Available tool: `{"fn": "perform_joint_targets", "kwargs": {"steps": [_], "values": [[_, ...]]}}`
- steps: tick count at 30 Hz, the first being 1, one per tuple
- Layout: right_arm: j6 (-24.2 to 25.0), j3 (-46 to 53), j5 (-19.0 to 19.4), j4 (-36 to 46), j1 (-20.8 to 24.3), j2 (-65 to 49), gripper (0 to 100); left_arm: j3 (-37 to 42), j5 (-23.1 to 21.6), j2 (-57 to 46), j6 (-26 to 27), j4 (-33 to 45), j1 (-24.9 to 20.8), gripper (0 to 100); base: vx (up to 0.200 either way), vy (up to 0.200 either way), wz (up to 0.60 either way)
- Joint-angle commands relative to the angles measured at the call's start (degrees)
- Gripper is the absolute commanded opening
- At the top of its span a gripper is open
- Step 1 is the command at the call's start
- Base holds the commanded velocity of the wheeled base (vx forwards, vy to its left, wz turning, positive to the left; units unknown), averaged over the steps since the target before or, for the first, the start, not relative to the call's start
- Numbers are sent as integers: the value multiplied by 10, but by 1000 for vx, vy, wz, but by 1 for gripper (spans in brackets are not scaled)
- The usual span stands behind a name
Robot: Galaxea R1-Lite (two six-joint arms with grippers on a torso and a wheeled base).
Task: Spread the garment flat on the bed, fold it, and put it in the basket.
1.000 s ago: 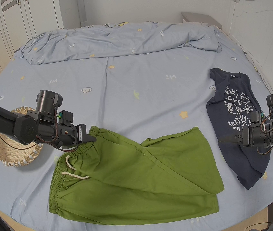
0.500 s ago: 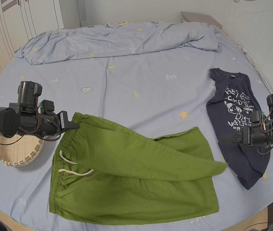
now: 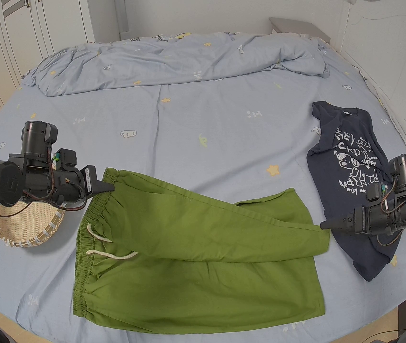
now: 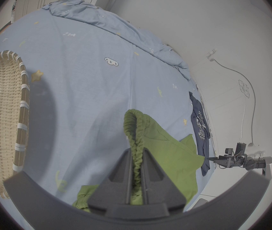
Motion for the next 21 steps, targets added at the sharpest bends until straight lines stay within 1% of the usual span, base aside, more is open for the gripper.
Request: {"fn": "perform_joint_targets", "kwargs": {"steps": [1, 5, 8, 9, 10, 14, 17, 18, 21], "values": [[-9, 4, 1, -12, 5, 49, 100, -1, 0, 4, 0, 0, 0, 0, 0, 0, 0], [-14, 20, 1, -55, 14, 73, 100, -2, 1, 8, 0, 0, 0, 0, 0, 0, 0], [-13, 22, 1, -62, 15, 73, 100, -2, 1, 9, 0, 0, 0, 0, 0, 0, 0], [-9, 43, 3, -108, 19, 74, 100, -5, 1, 16, 0, 0, 1, 0, 0, 0, 0], [-9, 48, 4, -120, 22, 75, 100, -6, 2, 17, -1, 0, 1, 0, 0, 0, 0], [-7, 58, 10, -145, 25, 80, 100, -6, 1, 16, -1, 0, 7, 0, 0, 0, 0], [-6, 58, 10, -150, 26, 86, 100, -8, 1, 15, -2, 0, 10, 0, 0, 0, 0], [-6, 58, 10, -150, 27, 86, 0, -8, 0, 15, -3, 0, 11, 0, 0, 0, 0], [-5, 58, 11, -150, 28, 87, 0, -8, 0, 15, -3, 0, 11, 0, 0, 0, 0]]}}
